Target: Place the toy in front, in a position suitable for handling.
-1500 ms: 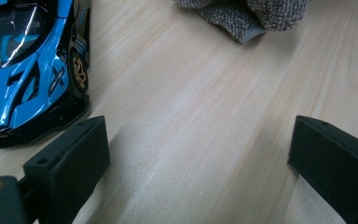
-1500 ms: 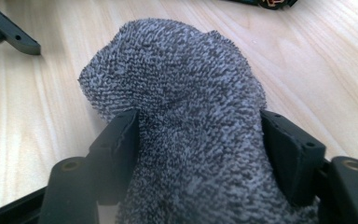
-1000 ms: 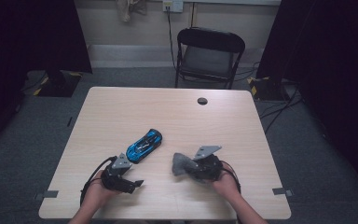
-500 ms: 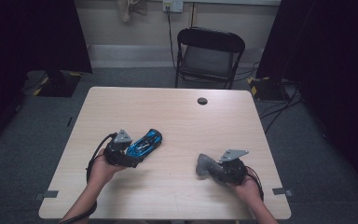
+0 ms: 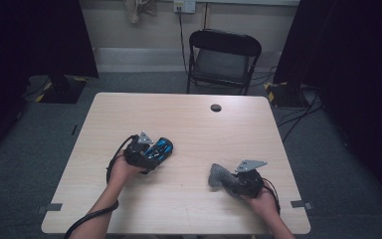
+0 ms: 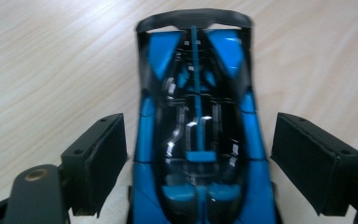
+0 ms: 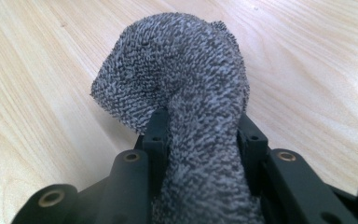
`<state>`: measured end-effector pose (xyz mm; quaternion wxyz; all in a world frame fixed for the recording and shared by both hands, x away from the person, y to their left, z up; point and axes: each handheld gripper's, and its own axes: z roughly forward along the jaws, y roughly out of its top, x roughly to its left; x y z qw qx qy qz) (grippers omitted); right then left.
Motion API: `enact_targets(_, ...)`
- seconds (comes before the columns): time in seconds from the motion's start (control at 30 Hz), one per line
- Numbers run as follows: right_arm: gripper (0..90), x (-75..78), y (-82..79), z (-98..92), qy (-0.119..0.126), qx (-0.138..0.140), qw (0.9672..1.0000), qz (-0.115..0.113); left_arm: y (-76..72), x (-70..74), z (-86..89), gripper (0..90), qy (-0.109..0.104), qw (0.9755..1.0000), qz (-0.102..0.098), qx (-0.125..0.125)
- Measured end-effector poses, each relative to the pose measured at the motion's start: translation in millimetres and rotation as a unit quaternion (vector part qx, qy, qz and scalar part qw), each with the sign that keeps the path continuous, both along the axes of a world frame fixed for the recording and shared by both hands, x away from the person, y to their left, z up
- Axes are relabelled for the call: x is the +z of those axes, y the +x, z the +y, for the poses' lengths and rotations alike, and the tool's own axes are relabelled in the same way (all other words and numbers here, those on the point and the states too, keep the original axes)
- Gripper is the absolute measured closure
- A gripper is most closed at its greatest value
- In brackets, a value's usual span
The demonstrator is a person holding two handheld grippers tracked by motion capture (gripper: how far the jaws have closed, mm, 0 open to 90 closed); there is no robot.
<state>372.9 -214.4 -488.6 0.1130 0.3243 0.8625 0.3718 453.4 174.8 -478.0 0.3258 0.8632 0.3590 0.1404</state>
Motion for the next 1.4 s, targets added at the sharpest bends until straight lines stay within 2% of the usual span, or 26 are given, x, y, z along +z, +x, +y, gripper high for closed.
enact_targets(0.1, 64.3, -0.2, 0.0, -0.2, 0.002, -0.001, 1.0000, 0.000, 3.4, -0.1, -4.0, 17.5, 0.007, 0.9999, 0.008, -0.008)
enact_targets(0.2, 64.3, -0.6, 0.1, 0.0, 0.004, -0.002, 1.0000, 0.001, 4.2, -1.1, -6.2, 17.6, 0.007, 0.9999, 0.007, -0.011)
enact_targets(0.23, 64.2, -0.7, 0.3, 0.0, 0.006, -0.002, 1.0000, 0.001, 5.5, -2.8, -7.0, 17.6, 0.002, 0.9998, 0.016, -0.014)
enact_targets(0.33, 64.3, -0.6, 0.3, 0.7, 0.003, -0.002, 1.0000, 0.000, 6.6, -6.6, -9.1, 17.2, 0.005, 0.9997, 0.023, -0.007)
enact_targets(0.37, 64.3, -0.7, 0.2, 0.6, 0.004, -0.002, 1.0000, 0.001, 7.5, -10.6, -10.1, 17.2, 0.005, 0.9996, 0.029, 0.003)
enact_targets(0.5, 64.6, -2.3, 0.3, -1.2, 0.014, -0.002, 0.9999, 0.001, 7.8, -13.7, -10.1, 14.6, -0.006, 0.9996, 0.027, 0.009)
enact_targets(0.57, 64.6, -2.5, 0.4, -1.6, 0.015, -0.002, 0.9999, 0.001, 7.4, -14.6, -10.9, 14.9, -0.001, 0.9998, 0.019, 0.007)
enact_targets(0.63, 64.6, -2.7, 0.2, -1.5, 0.015, -0.001, 0.9999, 0.000, 8.0, -13.9, -11.7, 15.3, 0.002, 0.9998, 0.020, 0.007)
enact_targets(0.67, 64.6, -2.7, 0.2, -1.7, 0.015, 0.000, 0.9999, -0.001, 7.7, -13.0, -11.6, 16.8, 0.003, 0.9998, 0.019, 0.003)
enact_targets(0.77, 64.5, -3.0, 0.1, -2.3, 0.017, 0.000, 0.9999, -0.001, 8.2, -11.2, -9.8, 25.6, 0.002, 0.9996, 0.023, 0.014)
enact_targets(0.9, 64.5, -3.3, 0.2, -2.7, 0.020, -0.001, 0.9998, 0.001, 9.1, -8.7, -13.2, 25.8, 0.014, 0.9992, 0.032, 0.021)
enact_targets(1.03, 64.6, -3.5, 0.5, -3.0, 0.021, 0.000, 0.9998, 0.001, 6.5, -9.4, -13.1, 26.0, 0.009, 0.9992, 0.029, 0.027)
enact_targets(1.13, 64.5, -4.0, 0.9, -3.8, 0.025, 0.000, 0.9997, 0.002, 3.6, -8.3, -14.2, 26.0, 0.020, 0.9993, 0.021, 0.023)
enact_targets(1.4, 64.4, -3.6, 0.7, -3.1, 0.024, -0.003, 0.9997, 0.003, 3.1, -0.1, -20.8, 26.2, 0.024, 0.9994, 0.025, 0.008)
